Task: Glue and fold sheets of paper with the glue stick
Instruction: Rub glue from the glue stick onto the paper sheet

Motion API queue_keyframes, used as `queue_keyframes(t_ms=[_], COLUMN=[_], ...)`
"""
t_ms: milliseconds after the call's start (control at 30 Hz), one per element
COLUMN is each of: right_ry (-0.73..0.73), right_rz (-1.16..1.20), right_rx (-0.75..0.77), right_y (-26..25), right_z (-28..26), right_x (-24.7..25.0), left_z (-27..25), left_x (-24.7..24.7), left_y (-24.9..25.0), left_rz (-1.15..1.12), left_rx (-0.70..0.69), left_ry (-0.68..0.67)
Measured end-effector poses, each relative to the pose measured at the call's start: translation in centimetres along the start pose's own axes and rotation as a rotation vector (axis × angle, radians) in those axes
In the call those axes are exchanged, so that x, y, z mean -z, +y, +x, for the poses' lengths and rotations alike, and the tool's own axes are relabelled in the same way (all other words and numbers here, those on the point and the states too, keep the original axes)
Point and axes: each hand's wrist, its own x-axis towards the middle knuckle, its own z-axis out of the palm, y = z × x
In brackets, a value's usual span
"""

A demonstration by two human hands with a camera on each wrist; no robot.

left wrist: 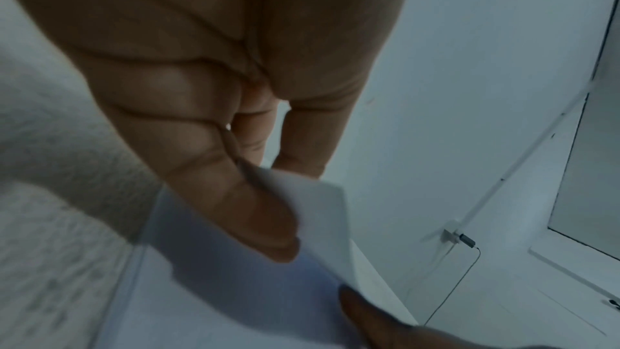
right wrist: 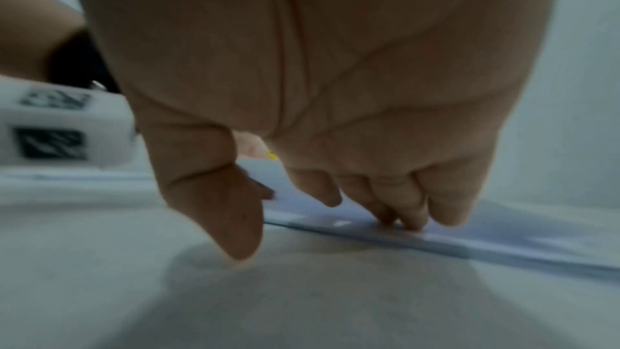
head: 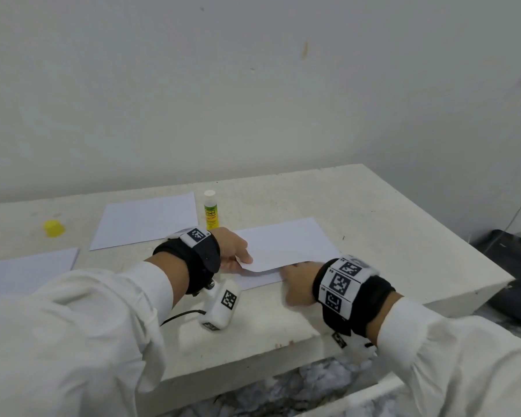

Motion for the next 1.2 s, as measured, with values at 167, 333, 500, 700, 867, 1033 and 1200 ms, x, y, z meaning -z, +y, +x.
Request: queue_keyframes(t_ms=[167,333,500,700,867,1033,1200], right_ry=[-0.04,0.002,0.184,0.207,0.183,0.242,0.457], right_rz=[-0.054,-0.114,-0.189,0.29,0.412,0.678,0.811], right_rx=[-0.172,-0.155,-0.358,-0.161,-0.174,-0.16,-0.135], right_y=[5.3,4.5,3.6,-5.9,-10.5,-11.4,-12.7], right_z=[1.8,0.3,2.2,6.6,9.3,11.0,11.1], right_x=[-0.5,1.8,4.9,9.9,10.1,10.0,9.7], left_z=[-0.3,-1.0,-3.0,-6.2,-7.5,-7.4,-6.9], left_x=[0.4,3.1,8.9,15.1,17.8,18.8,19.1], left_y=[-0.5,-1.5,-3.8,-6.1,-7.5,-8.4,-9.3], left_rz=[0.039,0.207,0.525,0.773,0.881,0.887,1.054], left_rx=[-0.012,-0.015,0.005,0.053,0.069,0.087,0.066], left_ry=[0.004,0.02,0.071,0.145,0.217,0.22,0.229])
